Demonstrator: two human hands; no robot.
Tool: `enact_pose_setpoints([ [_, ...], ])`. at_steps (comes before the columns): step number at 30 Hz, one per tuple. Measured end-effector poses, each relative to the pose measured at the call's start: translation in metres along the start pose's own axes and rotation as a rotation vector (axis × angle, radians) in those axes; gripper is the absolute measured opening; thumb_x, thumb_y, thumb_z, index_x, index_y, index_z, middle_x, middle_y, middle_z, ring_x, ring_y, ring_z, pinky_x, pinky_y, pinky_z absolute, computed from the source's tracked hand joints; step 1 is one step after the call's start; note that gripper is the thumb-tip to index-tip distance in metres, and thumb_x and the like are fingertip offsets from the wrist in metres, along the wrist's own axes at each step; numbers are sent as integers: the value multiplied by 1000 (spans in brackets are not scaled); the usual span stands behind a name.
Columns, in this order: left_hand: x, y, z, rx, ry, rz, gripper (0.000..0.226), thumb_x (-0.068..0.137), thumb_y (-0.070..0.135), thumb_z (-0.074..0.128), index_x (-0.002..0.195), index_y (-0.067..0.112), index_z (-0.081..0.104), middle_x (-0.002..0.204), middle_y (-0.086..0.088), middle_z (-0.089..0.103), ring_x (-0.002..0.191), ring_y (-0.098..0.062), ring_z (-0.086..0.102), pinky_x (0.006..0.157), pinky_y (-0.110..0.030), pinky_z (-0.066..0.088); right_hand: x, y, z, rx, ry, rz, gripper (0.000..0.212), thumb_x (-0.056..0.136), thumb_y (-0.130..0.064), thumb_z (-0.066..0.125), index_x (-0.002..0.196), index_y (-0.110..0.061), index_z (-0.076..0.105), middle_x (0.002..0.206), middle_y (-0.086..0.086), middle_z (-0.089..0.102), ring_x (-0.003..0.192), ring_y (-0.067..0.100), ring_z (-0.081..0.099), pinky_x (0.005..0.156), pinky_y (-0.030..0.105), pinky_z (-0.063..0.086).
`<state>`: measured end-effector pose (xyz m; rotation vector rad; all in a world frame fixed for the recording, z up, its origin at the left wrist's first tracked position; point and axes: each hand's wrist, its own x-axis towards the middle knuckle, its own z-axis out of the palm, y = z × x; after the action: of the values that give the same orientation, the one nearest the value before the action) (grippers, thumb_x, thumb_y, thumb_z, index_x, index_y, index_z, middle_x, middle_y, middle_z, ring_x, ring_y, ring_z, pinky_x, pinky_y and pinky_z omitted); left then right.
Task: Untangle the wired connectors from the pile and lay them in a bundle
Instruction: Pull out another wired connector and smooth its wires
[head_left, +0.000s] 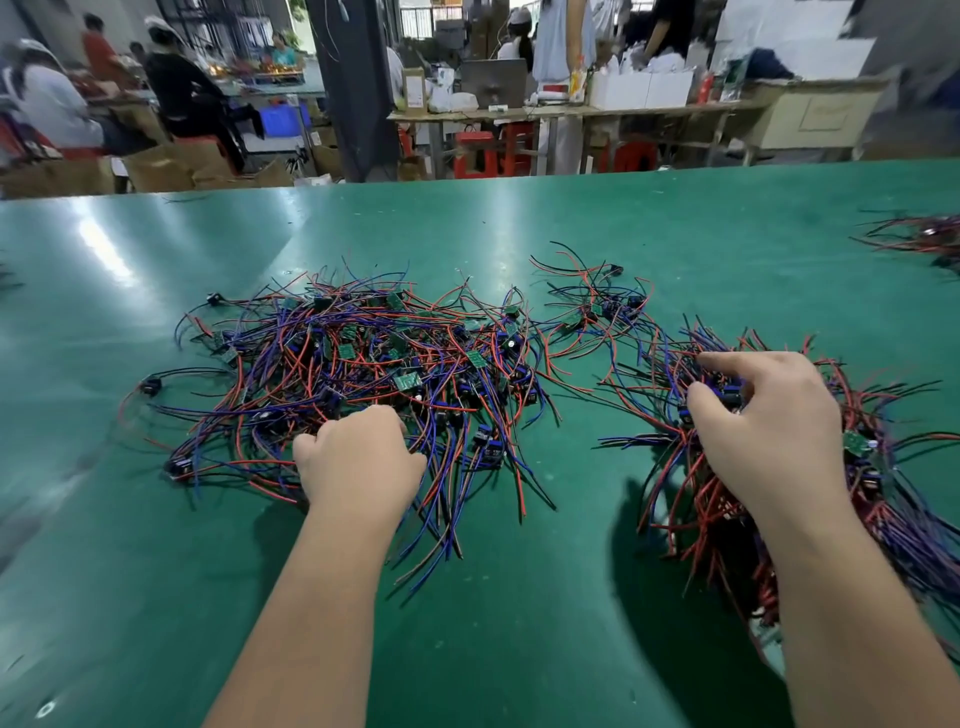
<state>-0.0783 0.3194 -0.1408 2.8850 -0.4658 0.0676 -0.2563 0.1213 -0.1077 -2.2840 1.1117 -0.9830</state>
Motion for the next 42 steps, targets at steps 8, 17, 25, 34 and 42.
enact_pose_setpoints([
  [8, 3, 2, 0, -162, 74, -22, 11, 92, 41, 56, 94, 37, 67, 85, 11, 66, 106, -24, 47, 85, -40, 19, -6, -8, 5, 56, -9, -22, 28, 85, -17, 62, 111, -19, 70, 112, 6, 56, 102, 24, 54, 92, 35, 39],
  [17, -7, 20, -25, -1620, 8, 131, 9, 77, 26, 69, 81, 22, 76, 71, 8, 71, 54, -2, 58, 58, -14, 50, -13, -18, 12, 207, -15, -102, 19, 82, -7, 63, 95, -17, 73, 92, -1, 65, 77, 11, 57, 73, 18, 40],
  [25, -21, 23, -33, -1674, -188, 486, 20, 67, 29, 72, 86, 27, 78, 87, 5, 75, 71, -5, 66, 69, -15, 52, -18, -32, 15, 904, -414, 198, 19, 97, -16, 50, 97, -20, 68, 84, 8, 74, 69, 19, 67, 68, 30, 50],
  [34, -50, 52, -19, -1292, -551, 752, 22, 73, -5, 72, 90, 7, 74, 80, 7, 74, 85, -7, 66, 84, -21, 53, -24, -38, 16, 1187, -787, 301, 23, 77, -14, 61, 96, -7, 70, 88, 16, 72, 72, 22, 67, 66, 29, 51],
  [42, -44, 43, -10, -969, -716, 730, 15, 78, 0, 74, 93, 5, 76, 93, -3, 75, 86, -9, 67, 86, -24, 54, -18, -39, 9, 1480, -590, 383, 19, 71, -8, 55, 77, -11, 73, 81, 10, 73, 73, 21, 72, 57, 17, 52],
])
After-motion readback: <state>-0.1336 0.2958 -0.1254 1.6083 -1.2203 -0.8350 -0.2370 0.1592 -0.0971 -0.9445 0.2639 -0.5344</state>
